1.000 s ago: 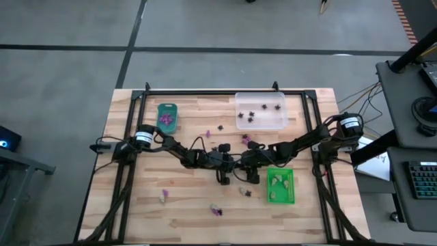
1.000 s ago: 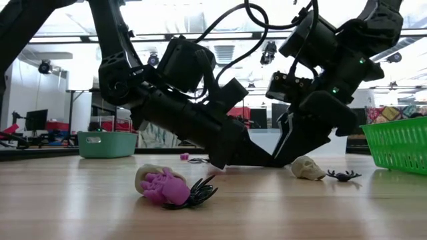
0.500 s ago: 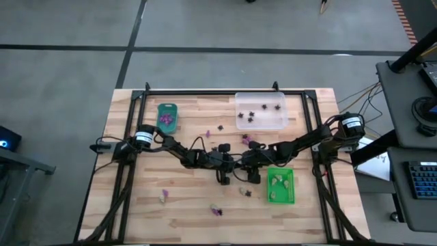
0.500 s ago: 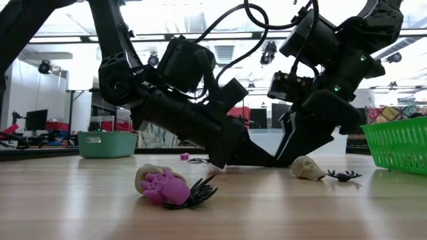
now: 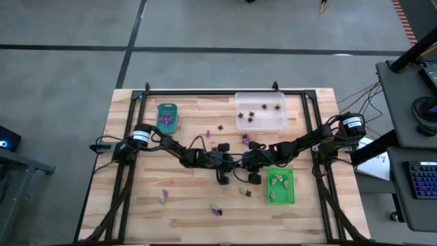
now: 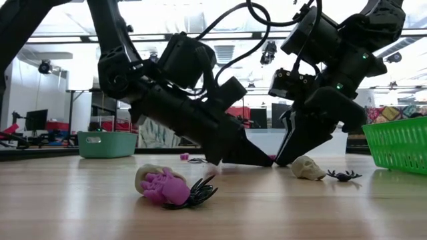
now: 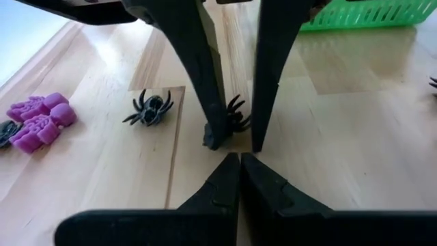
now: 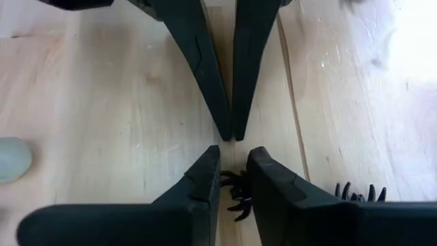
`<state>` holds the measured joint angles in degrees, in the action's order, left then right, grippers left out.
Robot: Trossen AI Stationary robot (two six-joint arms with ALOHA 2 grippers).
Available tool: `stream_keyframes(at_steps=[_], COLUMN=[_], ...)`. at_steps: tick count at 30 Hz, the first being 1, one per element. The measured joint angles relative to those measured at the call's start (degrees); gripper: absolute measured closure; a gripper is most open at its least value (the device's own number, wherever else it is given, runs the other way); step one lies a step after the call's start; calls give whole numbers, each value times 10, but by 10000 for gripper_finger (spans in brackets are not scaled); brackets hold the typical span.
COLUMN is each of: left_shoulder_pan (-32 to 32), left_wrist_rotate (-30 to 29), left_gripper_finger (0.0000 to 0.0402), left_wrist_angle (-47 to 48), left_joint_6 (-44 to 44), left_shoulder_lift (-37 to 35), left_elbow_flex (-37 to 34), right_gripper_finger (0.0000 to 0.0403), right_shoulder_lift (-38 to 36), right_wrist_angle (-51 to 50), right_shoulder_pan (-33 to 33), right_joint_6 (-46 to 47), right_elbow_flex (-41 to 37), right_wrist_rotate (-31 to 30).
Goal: Sort Halloween decoration
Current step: Put the black spider toy into the white bin
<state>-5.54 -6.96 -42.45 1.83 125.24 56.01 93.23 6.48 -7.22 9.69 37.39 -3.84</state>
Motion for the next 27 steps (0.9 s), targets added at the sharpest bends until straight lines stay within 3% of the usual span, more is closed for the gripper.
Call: stream_keyframes(at_steps=[7, 13, 18, 23, 27], left_shoulder_pan=[-1, -1, -1, -1, -1], left_wrist_rotate=[0, 0, -3, -46, -62], left_gripper_finger=[401, 401, 401, 401, 401], left_wrist_angle=[84, 183, 200, 200, 188], left_joint_6=[1, 18, 23, 7, -24], left_shoulder_lift=[-48, -152, -260, -361, -416], left_elbow_flex=[-3, -21, -86, -168, -222], right_gripper_finger=[360, 361, 361, 361, 366], right_shoulder_lift=[-4, -36, -72, -108, -124], right_wrist_angle=[6, -7, -38, -82, -168], right_shoulder_pan=[0, 0, 7, 19, 28], right_joint_6=[4, -8, 7, 43, 84], right_elbow_flex=[0, 13, 29, 42, 59], right_wrist_rotate=[-1, 0, -6, -7, -7])
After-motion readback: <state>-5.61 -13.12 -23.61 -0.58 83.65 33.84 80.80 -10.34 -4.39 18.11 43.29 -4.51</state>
